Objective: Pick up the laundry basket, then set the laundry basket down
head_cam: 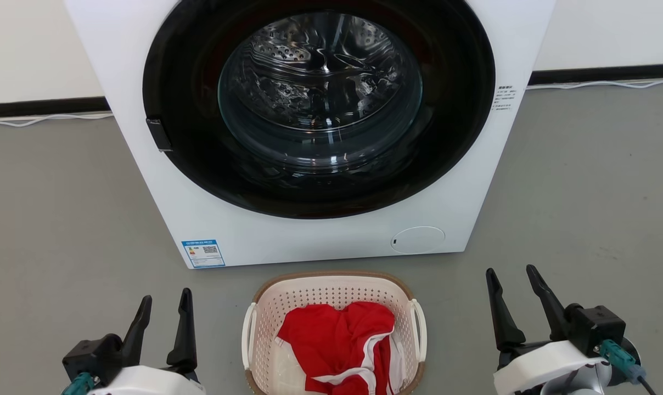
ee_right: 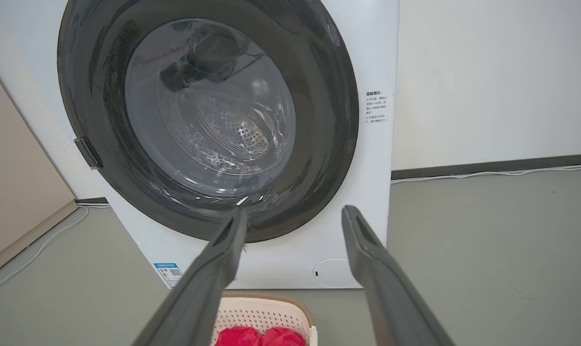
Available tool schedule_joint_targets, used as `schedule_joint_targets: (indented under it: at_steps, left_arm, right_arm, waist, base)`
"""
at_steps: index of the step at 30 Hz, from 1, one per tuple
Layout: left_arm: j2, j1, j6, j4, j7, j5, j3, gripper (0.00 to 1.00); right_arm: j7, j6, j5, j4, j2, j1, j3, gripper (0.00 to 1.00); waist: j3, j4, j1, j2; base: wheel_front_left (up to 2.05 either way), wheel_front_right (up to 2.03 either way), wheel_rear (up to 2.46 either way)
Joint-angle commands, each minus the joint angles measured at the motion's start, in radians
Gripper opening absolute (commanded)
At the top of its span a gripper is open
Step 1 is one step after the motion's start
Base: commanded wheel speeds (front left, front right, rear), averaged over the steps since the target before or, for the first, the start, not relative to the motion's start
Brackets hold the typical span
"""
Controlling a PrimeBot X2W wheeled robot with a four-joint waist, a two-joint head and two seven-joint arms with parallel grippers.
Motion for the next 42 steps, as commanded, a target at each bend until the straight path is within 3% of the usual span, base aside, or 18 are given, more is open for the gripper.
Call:
schedule_joint_targets:
  at_steps: [1,19,32,42]
  left_arm:
    - [0.011,-0.022,0.001,-0.033,-0.016,0.04,0.023,1.0]
    - [0.012,-0.019,0.002,-0.048,-0.066,0.251,0.024,1.0]
    - [0.012,-0.036,-0.001,-0.03,-0.066,0.24,0.029,1.0]
    - [0.015,-0.2,-0.013,0.166,-0.066,0.237,-0.04,1.0]
  right_arm:
    - [-0.021,0.006,-0.039,-0.031,-0.011,-0.044,0.019,1.0]
    - [-0.078,0.007,-0.23,-0.034,-0.017,-0.05,0.042,1.0]
    - [-0.078,0.007,-0.191,-0.013,-0.017,-0.065,0.012,1.0]
    - [-0.078,0.007,-0.175,0.154,-0.017,-0.186,-0.026,1.0]
  waist:
    - [0.002,-0.001,0.0,0.0]
    - [0.015,-0.004,-0.0001,0.0]
    - [0.054,-0.007,-0.0001,0.0]
    - [0.214,0.005,-0.0001,0.0]
  base:
    - [0.0,0.0,0.0]
    - [0.0,0.0,0.0]
    - [0.0,0.0,0.0]
    - [0.0,0.0,0.0]
